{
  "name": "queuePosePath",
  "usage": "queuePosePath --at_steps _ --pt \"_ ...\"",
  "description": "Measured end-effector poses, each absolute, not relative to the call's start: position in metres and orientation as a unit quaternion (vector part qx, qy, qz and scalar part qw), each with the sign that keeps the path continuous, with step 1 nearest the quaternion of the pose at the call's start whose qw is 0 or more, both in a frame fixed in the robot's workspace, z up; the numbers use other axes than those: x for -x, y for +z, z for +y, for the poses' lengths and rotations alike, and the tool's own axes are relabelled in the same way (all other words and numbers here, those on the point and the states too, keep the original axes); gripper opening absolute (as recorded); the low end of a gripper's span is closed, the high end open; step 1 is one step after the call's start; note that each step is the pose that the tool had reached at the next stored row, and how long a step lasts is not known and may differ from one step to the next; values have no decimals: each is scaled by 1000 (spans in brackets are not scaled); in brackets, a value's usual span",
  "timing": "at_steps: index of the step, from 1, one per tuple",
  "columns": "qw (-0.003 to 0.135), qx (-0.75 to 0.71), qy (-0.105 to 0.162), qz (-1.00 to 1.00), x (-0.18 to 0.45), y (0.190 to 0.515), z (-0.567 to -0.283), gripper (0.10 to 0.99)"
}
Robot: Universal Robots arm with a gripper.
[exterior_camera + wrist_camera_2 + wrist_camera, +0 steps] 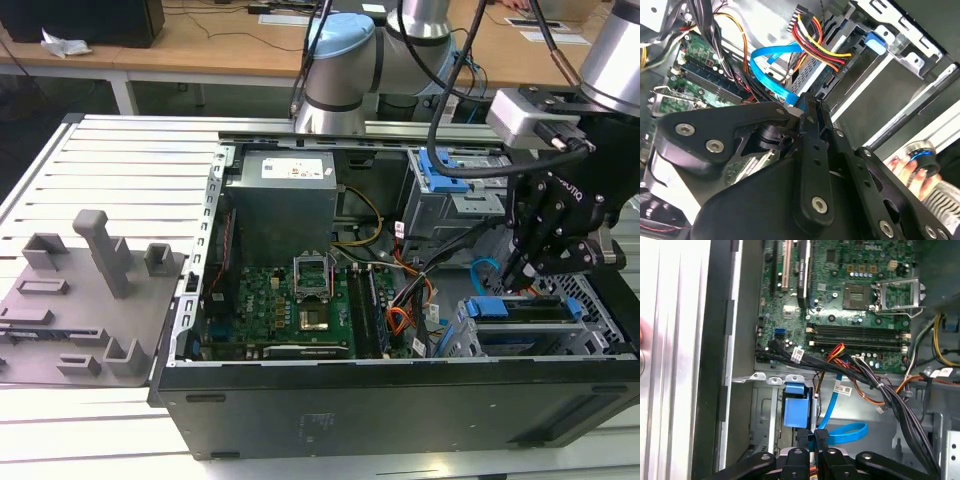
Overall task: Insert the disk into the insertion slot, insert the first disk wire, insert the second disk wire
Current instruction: 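Insert the second disk wire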
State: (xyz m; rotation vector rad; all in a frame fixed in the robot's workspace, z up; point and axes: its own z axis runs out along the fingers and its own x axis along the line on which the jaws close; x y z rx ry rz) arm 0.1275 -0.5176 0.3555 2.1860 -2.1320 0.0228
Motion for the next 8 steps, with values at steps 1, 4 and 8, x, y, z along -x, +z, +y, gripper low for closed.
queuePosePath --at_steps 1,4,8 --pt "44 -707 7 -706 -127 356 -518 165" --pt "44 -686 6 -726 -127 355 -518 165" --pt "45 -655 4 -754 -127 355 -518 165"
